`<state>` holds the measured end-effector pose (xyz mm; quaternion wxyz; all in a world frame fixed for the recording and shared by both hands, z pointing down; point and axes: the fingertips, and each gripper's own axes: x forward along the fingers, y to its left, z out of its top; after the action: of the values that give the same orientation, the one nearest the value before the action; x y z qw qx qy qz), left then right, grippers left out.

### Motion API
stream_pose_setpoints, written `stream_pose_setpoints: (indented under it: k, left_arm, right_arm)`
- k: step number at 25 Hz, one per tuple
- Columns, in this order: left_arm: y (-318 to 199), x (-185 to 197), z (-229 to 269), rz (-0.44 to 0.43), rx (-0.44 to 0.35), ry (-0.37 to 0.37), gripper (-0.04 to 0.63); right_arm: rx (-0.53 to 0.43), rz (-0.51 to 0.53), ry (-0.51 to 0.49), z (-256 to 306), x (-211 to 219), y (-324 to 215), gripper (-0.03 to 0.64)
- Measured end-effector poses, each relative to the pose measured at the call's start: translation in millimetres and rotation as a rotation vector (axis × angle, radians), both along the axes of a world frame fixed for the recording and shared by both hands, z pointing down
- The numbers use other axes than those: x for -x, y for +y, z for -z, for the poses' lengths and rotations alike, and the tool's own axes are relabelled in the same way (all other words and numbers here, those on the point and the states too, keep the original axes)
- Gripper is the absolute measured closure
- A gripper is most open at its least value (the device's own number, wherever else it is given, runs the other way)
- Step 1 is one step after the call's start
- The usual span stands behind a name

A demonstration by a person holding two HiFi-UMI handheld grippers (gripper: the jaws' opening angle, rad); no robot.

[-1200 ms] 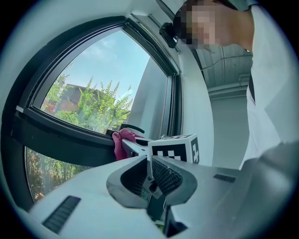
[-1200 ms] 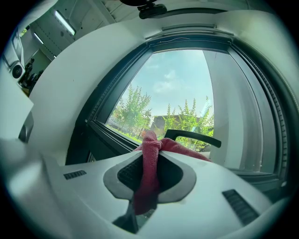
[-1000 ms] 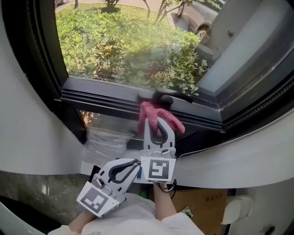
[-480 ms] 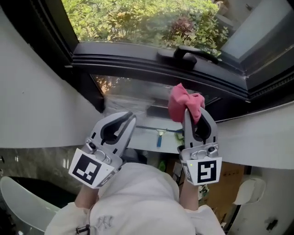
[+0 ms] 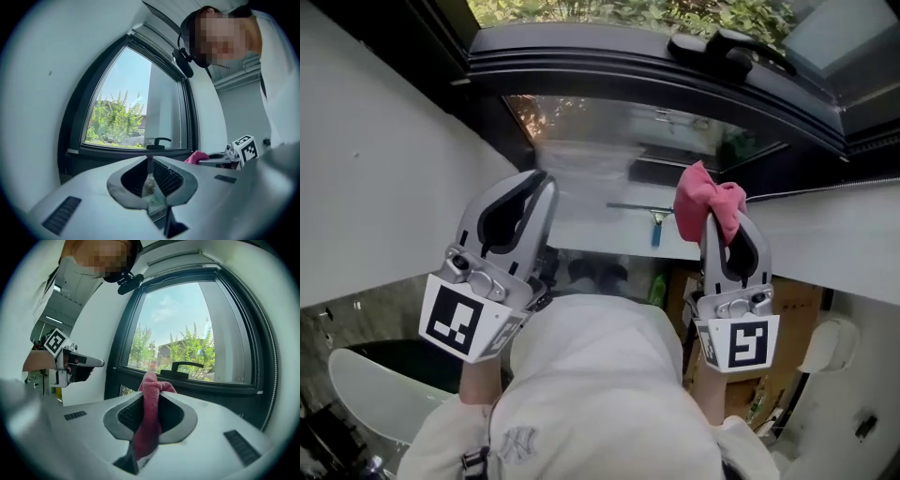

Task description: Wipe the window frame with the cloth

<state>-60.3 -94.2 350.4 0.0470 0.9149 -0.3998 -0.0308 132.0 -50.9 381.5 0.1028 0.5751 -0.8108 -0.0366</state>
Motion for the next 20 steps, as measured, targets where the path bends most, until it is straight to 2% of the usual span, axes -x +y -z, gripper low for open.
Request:
stream_pose_setpoints:
  k: [7,13,20]
  left_arm:
    - [0,33,-13,0.007,0.025,-0.029,0.554]
    - [4,40,-18,-0.011,0.035,-0.023,0.554]
    - [6,47,-14,0.015,0.026,-0.017,0.554]
  right_arm:
    - [0.034,0.04,-0.003,-16,32,2,0.563]
    - [0.053,0.054,0.017,-24,50,-2,0.563]
    - [0.056,0.08,0.024,-25,57,-7,0.563]
